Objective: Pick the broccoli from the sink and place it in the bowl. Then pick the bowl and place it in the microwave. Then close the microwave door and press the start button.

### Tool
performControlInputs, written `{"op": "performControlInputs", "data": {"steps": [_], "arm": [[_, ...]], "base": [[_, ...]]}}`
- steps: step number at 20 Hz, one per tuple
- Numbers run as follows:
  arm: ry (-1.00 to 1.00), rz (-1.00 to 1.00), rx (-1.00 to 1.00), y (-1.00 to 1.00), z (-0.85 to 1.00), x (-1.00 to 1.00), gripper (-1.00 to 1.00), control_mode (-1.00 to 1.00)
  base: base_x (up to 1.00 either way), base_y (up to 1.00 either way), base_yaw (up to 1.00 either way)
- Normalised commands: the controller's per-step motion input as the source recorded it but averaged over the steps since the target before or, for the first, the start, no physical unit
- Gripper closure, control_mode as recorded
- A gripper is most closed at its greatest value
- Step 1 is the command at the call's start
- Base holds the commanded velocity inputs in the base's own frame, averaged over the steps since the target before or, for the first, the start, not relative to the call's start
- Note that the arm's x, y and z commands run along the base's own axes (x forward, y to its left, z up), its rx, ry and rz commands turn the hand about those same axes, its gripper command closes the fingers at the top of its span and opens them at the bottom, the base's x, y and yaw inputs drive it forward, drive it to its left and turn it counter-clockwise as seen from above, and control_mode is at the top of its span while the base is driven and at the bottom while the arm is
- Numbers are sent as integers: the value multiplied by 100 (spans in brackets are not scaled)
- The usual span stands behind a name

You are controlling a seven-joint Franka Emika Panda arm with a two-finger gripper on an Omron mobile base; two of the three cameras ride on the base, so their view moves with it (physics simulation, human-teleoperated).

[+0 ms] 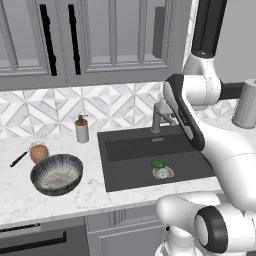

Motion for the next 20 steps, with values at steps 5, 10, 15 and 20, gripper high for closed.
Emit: {"op": "performControlInputs", "data": {"steps": [5,10,15,20], "arm": [[0,0,0,7,-4,0,-100,-100],[1,-5,-1,16,-25,-3,-100,-100],[9,-4,0,1,-24,0,-100,-100],[10,0,0,0,-33,0,-100,-100]], "base": [[0,0,0],[0,0,0],[0,0,0],[0,0,0]]}}
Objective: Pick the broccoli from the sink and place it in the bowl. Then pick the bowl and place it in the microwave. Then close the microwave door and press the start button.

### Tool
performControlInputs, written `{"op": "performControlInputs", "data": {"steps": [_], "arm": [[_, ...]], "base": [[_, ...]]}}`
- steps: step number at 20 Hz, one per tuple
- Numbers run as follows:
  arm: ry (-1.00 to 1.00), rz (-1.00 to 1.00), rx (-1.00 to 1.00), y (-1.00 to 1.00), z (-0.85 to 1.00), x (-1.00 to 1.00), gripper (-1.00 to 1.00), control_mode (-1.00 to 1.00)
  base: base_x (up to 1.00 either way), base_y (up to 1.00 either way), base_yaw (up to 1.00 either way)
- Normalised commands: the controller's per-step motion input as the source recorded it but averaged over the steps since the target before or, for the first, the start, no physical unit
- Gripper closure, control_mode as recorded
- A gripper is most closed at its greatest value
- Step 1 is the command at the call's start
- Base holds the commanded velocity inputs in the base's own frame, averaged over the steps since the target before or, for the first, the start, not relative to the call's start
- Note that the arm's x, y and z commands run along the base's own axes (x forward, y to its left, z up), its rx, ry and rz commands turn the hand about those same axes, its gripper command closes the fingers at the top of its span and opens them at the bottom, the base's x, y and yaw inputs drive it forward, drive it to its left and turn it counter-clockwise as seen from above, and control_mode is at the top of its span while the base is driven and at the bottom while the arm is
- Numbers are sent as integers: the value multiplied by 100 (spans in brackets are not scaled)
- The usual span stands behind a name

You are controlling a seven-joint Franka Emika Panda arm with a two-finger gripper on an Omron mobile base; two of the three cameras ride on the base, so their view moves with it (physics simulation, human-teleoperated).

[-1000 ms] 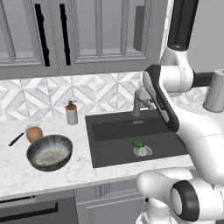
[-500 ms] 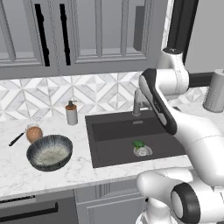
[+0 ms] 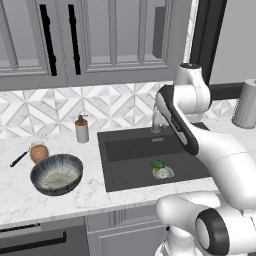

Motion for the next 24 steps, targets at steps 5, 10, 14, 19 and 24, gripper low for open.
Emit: {"op": "performControlInputs", "data": {"steps": [5,10,14,19,24], "arm": [[9,0,0,0,-38,9,-100,-100],[13,0,0,-1,-34,25,-100,-100],[11,-1,-2,1,-37,23,-100,-100],[10,-1,-2,3,-31,16,-100,-100],[10,0,-3,3,-40,1,-100,-100]], "base": [[0,0,0],[0,0,0],[0,0,0],[0,0,0],[0,0,0]]}}
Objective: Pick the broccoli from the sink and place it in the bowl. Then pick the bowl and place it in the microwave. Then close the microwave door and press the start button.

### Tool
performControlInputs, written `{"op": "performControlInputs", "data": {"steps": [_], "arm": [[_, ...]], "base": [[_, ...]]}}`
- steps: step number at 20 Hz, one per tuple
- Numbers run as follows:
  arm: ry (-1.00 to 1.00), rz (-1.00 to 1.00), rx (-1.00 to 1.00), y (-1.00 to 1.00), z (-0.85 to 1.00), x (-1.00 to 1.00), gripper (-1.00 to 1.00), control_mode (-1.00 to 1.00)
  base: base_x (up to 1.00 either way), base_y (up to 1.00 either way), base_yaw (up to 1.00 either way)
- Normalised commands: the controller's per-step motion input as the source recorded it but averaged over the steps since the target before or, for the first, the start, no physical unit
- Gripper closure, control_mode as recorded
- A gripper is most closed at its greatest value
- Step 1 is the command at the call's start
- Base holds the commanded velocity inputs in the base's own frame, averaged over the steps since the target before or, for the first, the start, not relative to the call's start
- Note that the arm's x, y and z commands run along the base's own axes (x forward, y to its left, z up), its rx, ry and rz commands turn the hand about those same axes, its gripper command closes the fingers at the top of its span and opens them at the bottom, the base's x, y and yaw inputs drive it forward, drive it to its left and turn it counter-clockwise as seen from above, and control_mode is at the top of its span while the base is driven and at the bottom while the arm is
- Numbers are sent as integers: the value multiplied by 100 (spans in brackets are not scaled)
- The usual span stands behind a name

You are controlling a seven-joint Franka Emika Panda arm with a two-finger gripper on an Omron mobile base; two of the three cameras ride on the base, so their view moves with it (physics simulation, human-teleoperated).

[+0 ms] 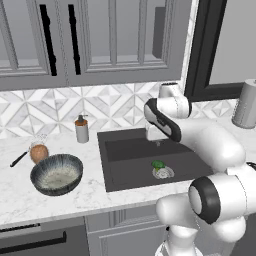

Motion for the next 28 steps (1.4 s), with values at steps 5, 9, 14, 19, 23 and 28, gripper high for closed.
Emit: {"op": "performControlInputs", "data": {"steps": [5,9,14,19,23,28], "arm": [[14,0,-3,9,-50,0,-100,-100],[13,0,-1,6,-46,0,-100,-100],[14,0,0,0,-39,1,-100,-100],[11,0,0,0,-28,7,-100,-100],[1,0,-4,0,-1,15,-100,-100],[-15,0,-22,0,-18,2,-100,-100]], "base": [[0,0,0],[0,0,0],[0,0,0],[0,0,0],[0,0,0],[0,0,0]]}}
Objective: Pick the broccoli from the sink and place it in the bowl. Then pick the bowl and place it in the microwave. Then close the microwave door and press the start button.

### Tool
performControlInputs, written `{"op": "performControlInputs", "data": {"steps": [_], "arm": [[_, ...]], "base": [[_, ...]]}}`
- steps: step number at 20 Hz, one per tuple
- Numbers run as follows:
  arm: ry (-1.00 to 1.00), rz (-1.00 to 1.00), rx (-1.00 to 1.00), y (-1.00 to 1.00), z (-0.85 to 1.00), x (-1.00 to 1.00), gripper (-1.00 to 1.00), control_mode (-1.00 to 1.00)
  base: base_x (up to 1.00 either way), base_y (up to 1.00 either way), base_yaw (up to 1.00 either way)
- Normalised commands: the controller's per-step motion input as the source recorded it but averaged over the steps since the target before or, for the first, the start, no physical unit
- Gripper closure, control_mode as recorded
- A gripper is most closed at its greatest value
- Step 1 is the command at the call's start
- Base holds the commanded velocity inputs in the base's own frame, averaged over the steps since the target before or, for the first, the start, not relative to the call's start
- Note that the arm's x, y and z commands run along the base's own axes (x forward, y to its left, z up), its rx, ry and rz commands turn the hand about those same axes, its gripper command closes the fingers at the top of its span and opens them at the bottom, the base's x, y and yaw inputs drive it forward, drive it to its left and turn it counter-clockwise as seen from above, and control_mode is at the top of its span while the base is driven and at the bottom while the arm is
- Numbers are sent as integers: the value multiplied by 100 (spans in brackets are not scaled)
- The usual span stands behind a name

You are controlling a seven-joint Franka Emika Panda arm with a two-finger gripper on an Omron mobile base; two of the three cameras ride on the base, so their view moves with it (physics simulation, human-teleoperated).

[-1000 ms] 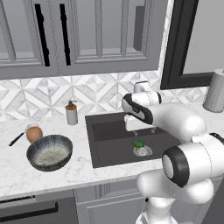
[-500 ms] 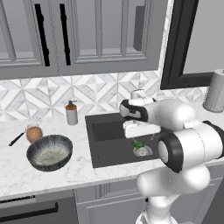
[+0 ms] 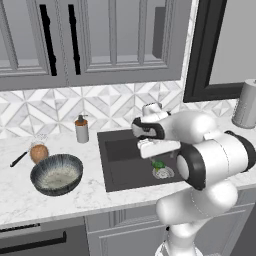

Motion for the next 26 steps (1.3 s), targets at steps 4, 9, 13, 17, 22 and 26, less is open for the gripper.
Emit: {"op": "performControlInputs", "data": {"steps": [4,9,13,17,22,26], "arm": [[-10,0,-16,0,-24,0,-100,-100],[0,0,-6,0,-6,10,-100,-100],[0,0,-4,0,-3,16,-100,-100],[0,0,-3,0,-5,11,-100,-100],[0,0,0,0,-9,8,-100,-100],[0,0,0,0,-18,7,-100,-100]], "base": [[0,0,0],[0,0,0],[0,0,0],[0,0,0],[0,0,0],[0,0,0]]}}
